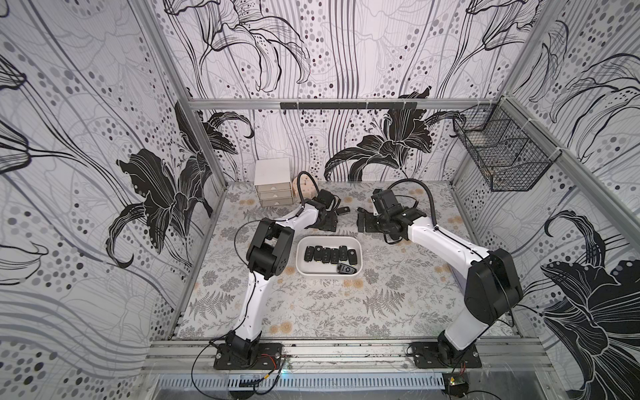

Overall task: Place the car key into the storage box
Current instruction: Pick up the car key from the center of the board.

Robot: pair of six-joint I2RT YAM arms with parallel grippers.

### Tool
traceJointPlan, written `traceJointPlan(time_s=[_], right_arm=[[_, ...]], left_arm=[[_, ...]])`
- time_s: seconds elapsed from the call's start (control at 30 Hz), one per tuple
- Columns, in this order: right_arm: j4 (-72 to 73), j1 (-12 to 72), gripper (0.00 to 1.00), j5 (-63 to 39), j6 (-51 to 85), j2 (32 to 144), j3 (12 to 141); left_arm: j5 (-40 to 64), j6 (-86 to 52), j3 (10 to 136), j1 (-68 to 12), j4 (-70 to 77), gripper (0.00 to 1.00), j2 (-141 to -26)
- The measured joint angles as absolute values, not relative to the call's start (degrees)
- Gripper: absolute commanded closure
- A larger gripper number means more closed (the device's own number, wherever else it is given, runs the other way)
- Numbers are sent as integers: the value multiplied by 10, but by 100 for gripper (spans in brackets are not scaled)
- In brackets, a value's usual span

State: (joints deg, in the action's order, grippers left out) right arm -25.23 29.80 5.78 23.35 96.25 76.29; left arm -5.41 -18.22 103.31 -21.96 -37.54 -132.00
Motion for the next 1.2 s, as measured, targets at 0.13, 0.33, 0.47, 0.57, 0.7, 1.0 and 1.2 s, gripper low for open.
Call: traceJointPlan(time_s=[0.13, 0.33, 0.47, 0.57, 0.7, 1.0, 1.2], right_arm=[[-253, 298, 0, 58, 234, 959, 755], [-253, 298, 0, 58, 236, 950, 747], [-253, 298, 0, 58, 241, 944, 738], [-253, 298, 0, 58, 244, 943, 736], [-252, 298, 0, 58, 246, 939, 731], [-252, 298, 0, 58, 247, 931, 724], [-253, 298, 0, 58, 247, 929, 723]], left_arm=[[-62, -193, 1025, -197, -374, 1, -1316], [-61, -213, 999, -172, -372, 1, -1299], [-48, -217, 972, -165, -365, 0, -1279], [-34, -216, 954, -164, -357, 0, -1265], [-25, -210, 953, -164, -349, 1, -1262], [-26, -174, 1002, -164, -352, 10, -1275], [-24, -143, 1046, -163, -354, 19, -1313]])
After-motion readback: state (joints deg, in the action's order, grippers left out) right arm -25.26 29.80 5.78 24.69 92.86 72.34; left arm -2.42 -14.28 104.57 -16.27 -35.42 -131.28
